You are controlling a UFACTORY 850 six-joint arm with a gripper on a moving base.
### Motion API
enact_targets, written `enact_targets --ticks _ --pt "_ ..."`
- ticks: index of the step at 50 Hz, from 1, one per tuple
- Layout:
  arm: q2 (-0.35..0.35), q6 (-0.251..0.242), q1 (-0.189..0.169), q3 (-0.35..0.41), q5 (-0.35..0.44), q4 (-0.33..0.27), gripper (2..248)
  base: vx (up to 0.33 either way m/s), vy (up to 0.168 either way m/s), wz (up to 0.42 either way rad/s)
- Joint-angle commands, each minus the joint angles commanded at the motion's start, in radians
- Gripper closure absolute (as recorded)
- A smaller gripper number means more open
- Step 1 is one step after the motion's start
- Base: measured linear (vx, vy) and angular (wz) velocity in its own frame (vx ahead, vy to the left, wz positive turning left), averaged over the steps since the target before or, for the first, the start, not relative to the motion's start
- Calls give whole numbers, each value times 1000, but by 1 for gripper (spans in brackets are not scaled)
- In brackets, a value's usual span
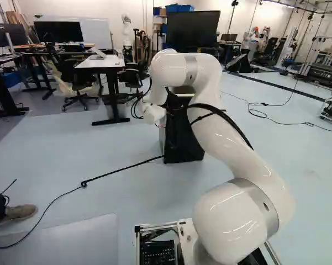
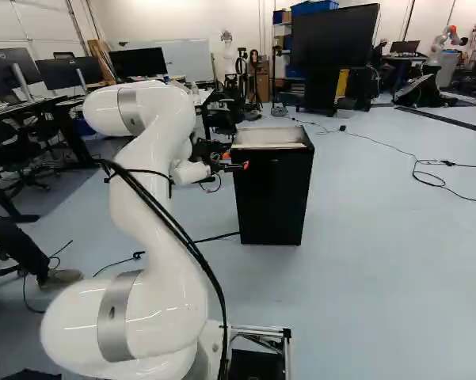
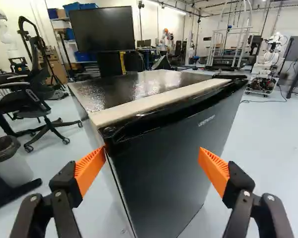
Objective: Open the fridge door
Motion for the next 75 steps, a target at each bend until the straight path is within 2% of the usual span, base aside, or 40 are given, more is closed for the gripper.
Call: enact_targets --ticks 25,42,55,75 --pt "4 0 12 6 0 0 3 0 0 0" --pt "-19 0 20 -31 0 0 3 0 0 0" --pt "-35 0 7 -58 0 0 3 0 0 0" --pt "-37 0 -24 -61 0 0 3 0 0 0"
